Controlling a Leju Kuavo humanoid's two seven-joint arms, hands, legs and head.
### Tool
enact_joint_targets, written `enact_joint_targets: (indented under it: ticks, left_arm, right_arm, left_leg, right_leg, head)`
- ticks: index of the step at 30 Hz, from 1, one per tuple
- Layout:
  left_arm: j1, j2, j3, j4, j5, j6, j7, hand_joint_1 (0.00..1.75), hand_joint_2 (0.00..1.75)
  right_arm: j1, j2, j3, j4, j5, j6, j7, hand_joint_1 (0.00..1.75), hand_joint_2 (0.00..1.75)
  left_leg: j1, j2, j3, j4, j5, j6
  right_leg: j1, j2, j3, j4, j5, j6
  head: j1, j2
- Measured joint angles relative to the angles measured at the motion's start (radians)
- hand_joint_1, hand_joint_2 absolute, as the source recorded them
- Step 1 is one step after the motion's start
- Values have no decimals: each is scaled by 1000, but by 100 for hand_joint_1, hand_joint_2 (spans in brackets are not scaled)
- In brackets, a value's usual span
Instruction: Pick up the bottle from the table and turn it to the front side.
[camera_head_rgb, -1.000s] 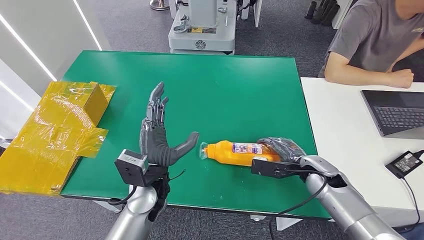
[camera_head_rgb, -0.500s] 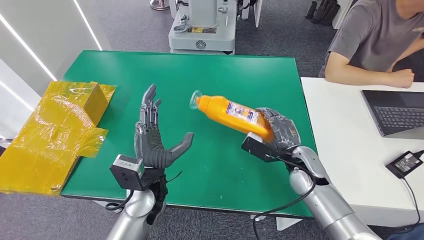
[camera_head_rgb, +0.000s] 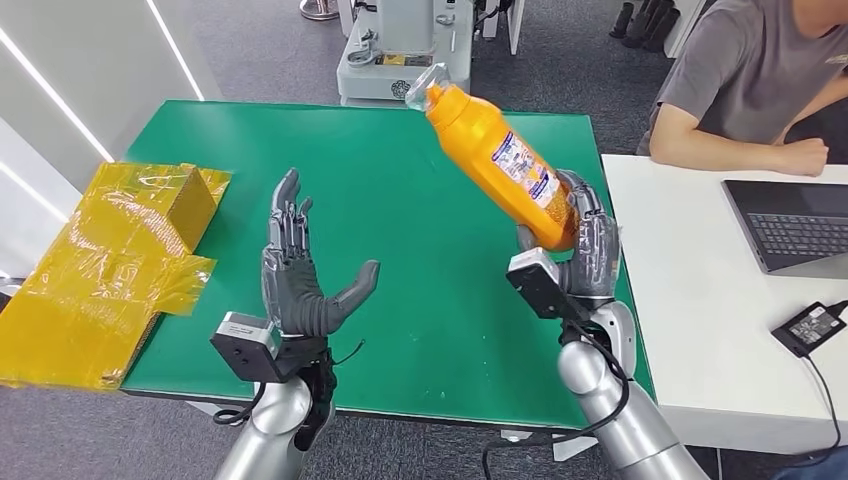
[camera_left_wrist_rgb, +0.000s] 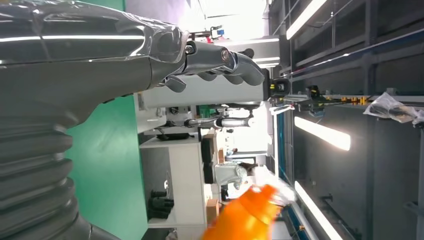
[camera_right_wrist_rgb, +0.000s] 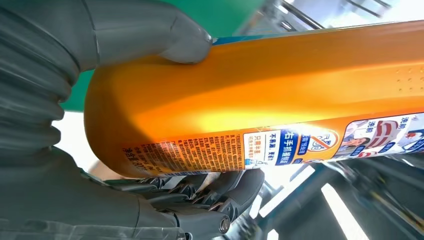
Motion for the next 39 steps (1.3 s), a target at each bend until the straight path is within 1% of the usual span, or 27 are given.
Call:
enact_joint_targets:
  ticks: [2,4,9,14,23,36,39]
  left_arm:
    - [0,0,0,1,10,-7,2,0,175]
    - [-1,0,0,4,29,-27,4,0,175]
    - [-7,-1,-2,13,70,-85,19,0,175]
    - [-23,-1,-3,24,109,-147,50,0,175]
    - [-40,-1,-3,27,141,-210,79,0,175]
    - [-42,0,12,37,133,-226,89,0,175]
    - [-42,0,16,42,128,-229,86,0,175]
  right_arm:
    - [10,12,1,-10,3,-37,-35,175,175]
    - [21,24,4,-22,10,-53,-58,175,175]
    - [46,49,26,-44,44,-58,-93,175,175]
    - [54,66,61,-51,75,-44,-111,175,175]
    - [51,78,99,-46,100,48,-116,175,175]
    - [55,82,90,-44,158,197,-111,175,175]
    - [58,82,85,-39,171,251,-119,175,175]
  left_leg:
    - [0,0,0,0,0,0]
    - [0,0,0,0,0,0]
    - [0,0,0,0,0,0]
    - [0,0,0,0,0,0]
    - [0,0,0,0,0,0]
    - [0,0,0,0,0,0]
    - [0,0,0,0,0,0]
  right_leg:
    - [0,0,0,0,0,0]
    - [0,0,0,0,0,0]
    - [0,0,-1,0,0,0]
    - [0,0,0,0,0,0]
    - [0,0,0,0,0,0]
    - [0,0,-1,0,0,0]
    - [0,0,-1,0,0,0]
  head:
    - [0,0]
    - [0,0]
    - [0,0]
    - [0,0]
    - [0,0]
    - [0,0]
    - [0,0]
